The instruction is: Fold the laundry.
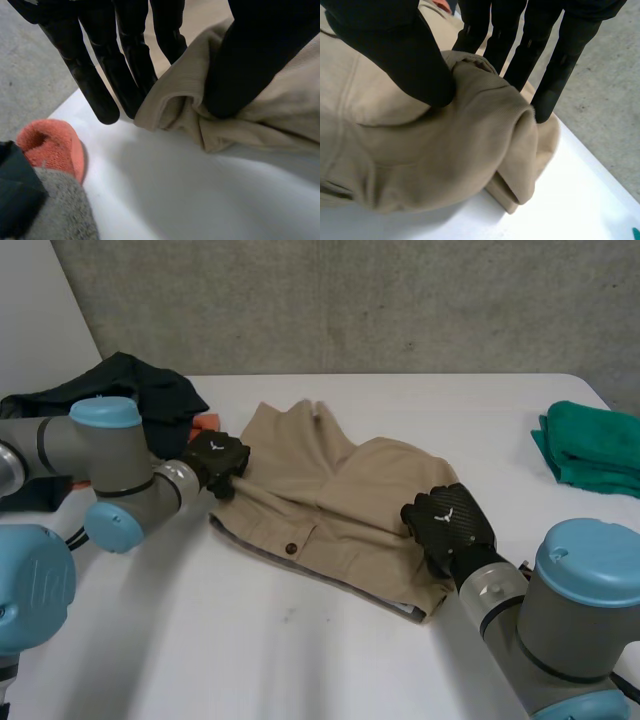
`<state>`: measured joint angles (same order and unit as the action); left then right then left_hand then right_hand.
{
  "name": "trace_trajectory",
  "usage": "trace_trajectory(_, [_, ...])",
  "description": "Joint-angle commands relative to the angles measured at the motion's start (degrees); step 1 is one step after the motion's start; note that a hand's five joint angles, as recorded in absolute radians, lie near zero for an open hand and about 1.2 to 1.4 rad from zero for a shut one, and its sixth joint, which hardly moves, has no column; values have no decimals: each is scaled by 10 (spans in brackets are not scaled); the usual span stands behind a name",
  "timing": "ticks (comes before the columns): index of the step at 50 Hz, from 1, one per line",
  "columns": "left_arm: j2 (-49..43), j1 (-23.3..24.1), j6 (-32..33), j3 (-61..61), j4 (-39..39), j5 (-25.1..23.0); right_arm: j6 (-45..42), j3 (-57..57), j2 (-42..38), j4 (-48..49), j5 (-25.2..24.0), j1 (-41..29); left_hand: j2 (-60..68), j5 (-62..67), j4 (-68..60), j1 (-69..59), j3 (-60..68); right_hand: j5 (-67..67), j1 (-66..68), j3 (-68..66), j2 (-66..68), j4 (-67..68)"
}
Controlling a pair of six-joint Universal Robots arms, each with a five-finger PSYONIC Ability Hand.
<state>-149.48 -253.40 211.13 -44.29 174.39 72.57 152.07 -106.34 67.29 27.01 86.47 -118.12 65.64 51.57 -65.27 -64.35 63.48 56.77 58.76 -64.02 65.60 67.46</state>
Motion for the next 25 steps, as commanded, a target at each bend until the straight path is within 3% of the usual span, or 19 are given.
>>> trace_trajectory(1, [97, 48, -26, -54, 28, 53, -17, 33, 9, -3, 2, 10, 144, 184, -147, -157, 165, 132, 212, -160, 144, 125])
trace_trajectory(9, [227, 75, -62, -180, 45, 65, -56, 142, -2, -20, 5, 48, 144, 184, -147, -157, 165, 132, 212, -160, 144, 125])
trace_trajectory(14, [311, 103, -105, -275, 39, 99, -63, 277, -52, -50, -3, 77, 144, 184, -147, -157, 165, 132, 212, -160, 144, 125])
trace_trajectory(20, [392, 187, -222, -345, 49, 134, -61, 415, -127, -31, -19, 80, 144, 184, -147, -157, 165, 132, 212, -160, 144, 125])
trace_trajectory(25, [381, 265, -295, -350, 78, 137, -59, 465, -207, 54, -102, 80, 144, 184, -147, -157, 165, 132, 212, -160, 144, 125])
